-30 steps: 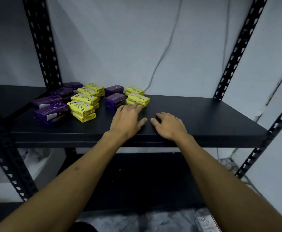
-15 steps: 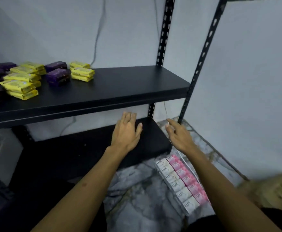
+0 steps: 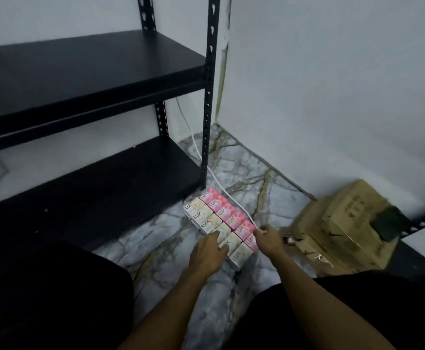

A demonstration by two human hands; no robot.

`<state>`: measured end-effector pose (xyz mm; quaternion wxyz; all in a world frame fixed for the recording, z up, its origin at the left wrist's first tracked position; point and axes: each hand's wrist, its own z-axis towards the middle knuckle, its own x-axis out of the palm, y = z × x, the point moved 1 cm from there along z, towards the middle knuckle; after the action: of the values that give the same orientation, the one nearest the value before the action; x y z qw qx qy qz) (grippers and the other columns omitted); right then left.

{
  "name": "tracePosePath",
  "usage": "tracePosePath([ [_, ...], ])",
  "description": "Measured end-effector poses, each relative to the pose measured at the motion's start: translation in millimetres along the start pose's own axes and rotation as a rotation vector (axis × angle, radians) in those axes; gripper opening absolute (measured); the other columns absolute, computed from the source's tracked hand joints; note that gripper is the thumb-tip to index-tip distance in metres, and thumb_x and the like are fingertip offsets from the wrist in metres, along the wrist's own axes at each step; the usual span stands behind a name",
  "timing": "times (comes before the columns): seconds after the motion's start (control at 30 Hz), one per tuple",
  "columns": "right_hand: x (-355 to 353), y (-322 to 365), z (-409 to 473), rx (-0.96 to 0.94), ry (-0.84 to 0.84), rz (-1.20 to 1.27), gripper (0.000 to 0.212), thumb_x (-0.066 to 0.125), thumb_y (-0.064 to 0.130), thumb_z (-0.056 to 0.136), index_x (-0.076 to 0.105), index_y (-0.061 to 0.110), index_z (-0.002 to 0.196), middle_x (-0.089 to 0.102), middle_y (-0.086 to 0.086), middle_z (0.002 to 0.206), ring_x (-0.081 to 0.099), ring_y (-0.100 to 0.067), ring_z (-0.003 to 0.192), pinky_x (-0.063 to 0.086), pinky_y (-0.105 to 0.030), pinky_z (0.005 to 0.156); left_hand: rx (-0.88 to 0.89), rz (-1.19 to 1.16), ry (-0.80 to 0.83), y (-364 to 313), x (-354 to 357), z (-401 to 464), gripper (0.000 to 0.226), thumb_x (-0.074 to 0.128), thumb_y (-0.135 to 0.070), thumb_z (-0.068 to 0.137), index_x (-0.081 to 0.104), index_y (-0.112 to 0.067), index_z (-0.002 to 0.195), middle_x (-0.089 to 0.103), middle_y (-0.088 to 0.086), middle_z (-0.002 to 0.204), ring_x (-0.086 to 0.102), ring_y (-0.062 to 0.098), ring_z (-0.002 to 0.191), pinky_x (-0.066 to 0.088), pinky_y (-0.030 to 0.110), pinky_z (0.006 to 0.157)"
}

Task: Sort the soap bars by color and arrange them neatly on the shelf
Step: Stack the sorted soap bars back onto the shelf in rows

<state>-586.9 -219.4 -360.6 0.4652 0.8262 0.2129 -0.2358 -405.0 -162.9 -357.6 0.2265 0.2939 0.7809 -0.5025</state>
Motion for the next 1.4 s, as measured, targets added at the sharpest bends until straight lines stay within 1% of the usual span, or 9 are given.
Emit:
tracePosePath([
  [0.13, 25, -33, 22, 0.183, -0.010, 0.185, 0.037, 0.059, 0.023, 0.091, 0.061, 0.003, 0.122, 0.065, -0.017, 0.110, 0.059, -0.031, 0.094, 0.049, -0.037, 0.079, -0.157, -0.149, 0.012, -3, 44, 12, 0.039, 0.064, -0.032, 0.092, 0.062, -0.012, 0.126, 0.066, 0.007, 0.119, 0.060, 0.027, 0.115, 0.043, 0.025, 0.085],
  [0.2, 40, -51, 38, 0.251, -0.026, 0.272, 0.042, 0.060, 0.026, 0.086, 0.063, 0.008, 0.123, 0.066, -0.014, 0.109, 0.060, -0.032, 0.097, 0.052, -0.041, 0.088, -0.290, -0.260, 0.002, -1, 63, 19, 0.024, 0.067, -0.028, 0.091, 0.063, -0.009, 0.106, 0.065, 0.006, 0.100, 0.063, 0.029, 0.107, 0.041, 0.026, 0.076],
  [0.27, 55, -74, 60, 0.327, -0.054, 0.364, 0.052, 0.061, 0.033, 0.079, 0.062, 0.010, 0.126, 0.067, -0.015, 0.114, 0.062, -0.036, 0.104, 0.053, -0.051, 0.094, -0.408, -0.369, -0.008, 8, 84, 28, 0.022, 0.071, -0.031, 0.087, 0.062, -0.012, 0.093, 0.066, 0.008, 0.096, 0.065, 0.031, 0.102, 0.048, 0.029, 0.080],
  [0.47, 68, -87, 90, 0.545, -0.180, 0.589, 0.063, 0.076, 0.046, 0.076, 0.064, 0.001, 0.118, 0.069, -0.017, 0.108, 0.068, -0.035, 0.100, 0.058, -0.044, 0.086, -0.571, -0.771, -0.018, 29, 137, 62, 0.034, 0.079, -0.029, 0.078, 0.071, -0.006, 0.101, 0.074, 0.013, 0.104, 0.070, 0.026, 0.096, 0.057, 0.040, 0.087],
  [0.6, 71, -78, 108, 0.595, -0.188, 0.667, 0.040, 0.078, 0.033, 0.081, 0.065, 0.005, 0.107, 0.069, -0.013, 0.098, 0.070, -0.030, 0.091, 0.059, -0.038, 0.073, -0.640, -0.949, -0.101, 23, 165, 82, 0.039, 0.076, -0.021, 0.082, 0.063, -0.015, 0.118, 0.069, 0.001, 0.116, 0.067, 0.021, 0.102, 0.055, 0.041, 0.095],
  [0.83, 81, -84, 128, 0.655, -0.161, 0.780, 0.039, 0.087, 0.019, 0.070, 0.067, 0.002, 0.099, 0.073, -0.016, 0.092, 0.072, -0.030, 0.080, 0.061, -0.051, 0.075, -0.841, -1.013, -0.206, 30, 186, 100, 0.045, 0.082, -0.012, 0.077, 0.067, 0.004, 0.117, 0.071, 0.018, 0.113, 0.070, 0.030, 0.098, 0.058, 0.046, 0.087],
  [1.03, 77, -93, 111, 0.640, -0.189, 0.826, 0.038, 0.084, 0.021, 0.077, 0.063, 0.000, 0.100, 0.070, -0.014, 0.092, 0.068, -0.023, 0.072, 0.055, -0.031, 0.053, -0.797, -1.023, -0.178, 47, 188, 92, 0.036, 0.083, -0.008, 0.075, 0.070, 0.002, 0.106, 0.073, 0.016, 0.103, 0.072, 0.031, 0.090, 0.059, 0.051, 0.083],
  [1.23, 96, -105, 64, 0.714, -0.141, 0.775, 0.076, 0.085, 0.028, 0.076, 0.045, -0.006, 0.132, 0.061, -0.021, 0.121, 0.065, -0.035, 0.101, 0.058, -0.049, 0.086, -0.749, -0.864, -0.128, 96, 169, 57, 0.038, 0.089, -0.012, 0.070, 0.071, 0.005, 0.099, 0.073, 0.018, 0.098, 0.070, 0.029, 0.089, 0.057, 0.040, 0.076],
  [1.4, 129, -104, 12, 0.724, -0.097, 0.740, 0.059, 0.081, 0.021, 0.082, 0.054, -0.009, 0.125, 0.062, -0.024, 0.120, 0.063, -0.037, 0.104, 0.056, -0.044, 0.086, -0.683, -0.728, -0.128, 142, 126, 24, 0.032, 0.091, -0.010, 0.064, 0.077, -0.002, 0.092, 0.076, 0.015, 0.096, 0.070, 0.023, 0.085, 0.059, 0.042, 0.084],
])
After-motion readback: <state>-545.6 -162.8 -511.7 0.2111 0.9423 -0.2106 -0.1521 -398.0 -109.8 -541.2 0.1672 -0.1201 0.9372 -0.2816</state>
